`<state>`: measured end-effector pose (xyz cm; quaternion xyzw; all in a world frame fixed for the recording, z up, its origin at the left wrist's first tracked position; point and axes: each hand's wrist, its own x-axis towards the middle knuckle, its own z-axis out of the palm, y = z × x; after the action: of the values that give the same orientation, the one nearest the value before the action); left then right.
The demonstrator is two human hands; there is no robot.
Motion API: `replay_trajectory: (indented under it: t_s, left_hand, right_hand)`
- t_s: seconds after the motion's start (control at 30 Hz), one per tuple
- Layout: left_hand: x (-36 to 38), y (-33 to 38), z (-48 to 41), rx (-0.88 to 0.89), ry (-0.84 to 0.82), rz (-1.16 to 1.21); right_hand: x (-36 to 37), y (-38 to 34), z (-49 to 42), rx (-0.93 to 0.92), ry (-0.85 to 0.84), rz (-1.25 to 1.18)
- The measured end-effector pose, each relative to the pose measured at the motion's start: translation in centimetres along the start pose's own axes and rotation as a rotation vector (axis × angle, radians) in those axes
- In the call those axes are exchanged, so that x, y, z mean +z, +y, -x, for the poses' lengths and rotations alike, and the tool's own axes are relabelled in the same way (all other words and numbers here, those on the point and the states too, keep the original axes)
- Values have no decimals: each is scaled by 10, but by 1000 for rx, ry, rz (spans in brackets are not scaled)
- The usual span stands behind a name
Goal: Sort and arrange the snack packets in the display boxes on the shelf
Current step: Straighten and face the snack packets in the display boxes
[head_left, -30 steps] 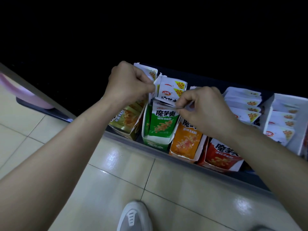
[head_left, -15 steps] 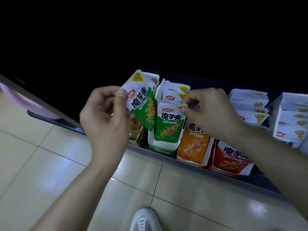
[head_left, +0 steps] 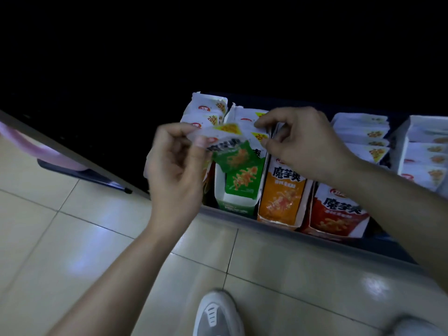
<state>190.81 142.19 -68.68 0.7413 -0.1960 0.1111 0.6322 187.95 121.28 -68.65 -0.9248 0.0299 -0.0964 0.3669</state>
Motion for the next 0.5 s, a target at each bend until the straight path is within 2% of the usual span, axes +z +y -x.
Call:
replay_trajectory:
  t_s: [0.1, 0.17, 0.23, 0.27, 0.33, 0.4, 0.5]
  left_hand:
    - [8, -18, 4, -12, -202, -158]
    - [9, -29, 2, 155, -281, -362]
    - [11, -39, -3, 395, -287, -695]
    - [13, -42, -7, 456, -274, -845]
    - [16, -44, -13, 451, -305, -1044]
    - [18, -45, -17, 424, -400, -1147]
    - [18, -47, -21, 475, -459, -1135]
  right_hand:
    - [0, 0, 0, -4, -24, -26]
    - [0, 1, 0, -2, -37, -35]
    - [0, 0, 0, -3, -47, -45]
    - [1, 1, 0, -5, -52, -46]
    - [1, 1, 0, -11, -63, -51]
    - [1, 3, 0, -13, -54, -65]
    - [0, 6, -1, -18, 27, -1]
